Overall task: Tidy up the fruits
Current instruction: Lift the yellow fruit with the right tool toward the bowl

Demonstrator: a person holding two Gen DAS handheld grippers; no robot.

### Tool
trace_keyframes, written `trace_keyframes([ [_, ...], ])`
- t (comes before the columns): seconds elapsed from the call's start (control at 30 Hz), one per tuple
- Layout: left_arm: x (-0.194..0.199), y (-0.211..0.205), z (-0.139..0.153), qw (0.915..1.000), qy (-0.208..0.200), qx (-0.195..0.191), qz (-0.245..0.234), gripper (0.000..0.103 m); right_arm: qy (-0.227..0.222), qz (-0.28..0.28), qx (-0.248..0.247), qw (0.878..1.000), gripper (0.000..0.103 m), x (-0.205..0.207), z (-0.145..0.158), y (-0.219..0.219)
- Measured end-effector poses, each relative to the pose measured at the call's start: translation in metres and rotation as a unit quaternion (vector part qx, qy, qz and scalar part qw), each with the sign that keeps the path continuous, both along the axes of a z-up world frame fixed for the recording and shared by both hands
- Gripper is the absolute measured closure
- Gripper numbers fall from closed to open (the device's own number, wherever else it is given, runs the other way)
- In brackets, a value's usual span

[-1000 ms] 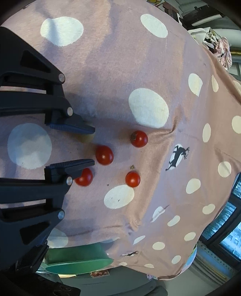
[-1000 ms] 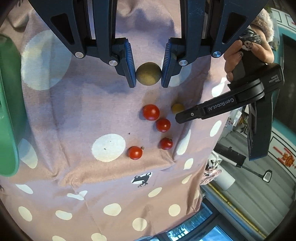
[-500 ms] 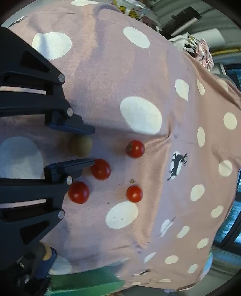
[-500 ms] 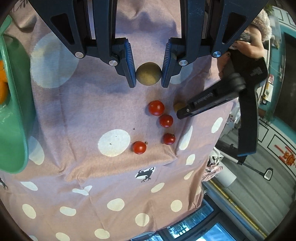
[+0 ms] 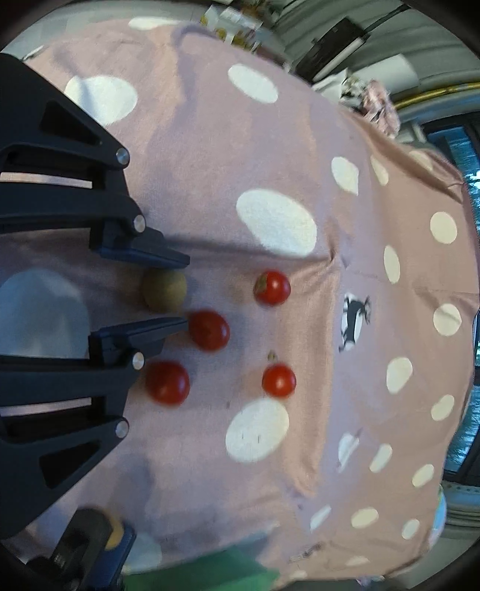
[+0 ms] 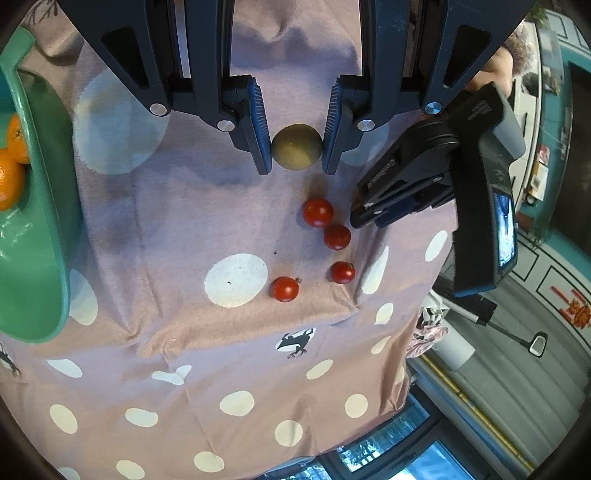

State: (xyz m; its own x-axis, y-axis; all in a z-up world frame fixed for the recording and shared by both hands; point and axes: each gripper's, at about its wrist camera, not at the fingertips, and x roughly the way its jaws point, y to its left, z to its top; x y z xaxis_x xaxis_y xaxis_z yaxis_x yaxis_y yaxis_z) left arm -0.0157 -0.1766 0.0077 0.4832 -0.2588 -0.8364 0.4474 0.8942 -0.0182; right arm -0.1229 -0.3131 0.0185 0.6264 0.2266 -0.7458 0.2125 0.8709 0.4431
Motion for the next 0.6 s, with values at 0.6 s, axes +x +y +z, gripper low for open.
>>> trace_keyframes([
  [0.6,0.003,0.014,0.006,0.9985,0.024,-0.048,0.006,0.078,-0.004,-0.02,0.001,1.0,0.074,-0.006,0.003,-0.009],
])
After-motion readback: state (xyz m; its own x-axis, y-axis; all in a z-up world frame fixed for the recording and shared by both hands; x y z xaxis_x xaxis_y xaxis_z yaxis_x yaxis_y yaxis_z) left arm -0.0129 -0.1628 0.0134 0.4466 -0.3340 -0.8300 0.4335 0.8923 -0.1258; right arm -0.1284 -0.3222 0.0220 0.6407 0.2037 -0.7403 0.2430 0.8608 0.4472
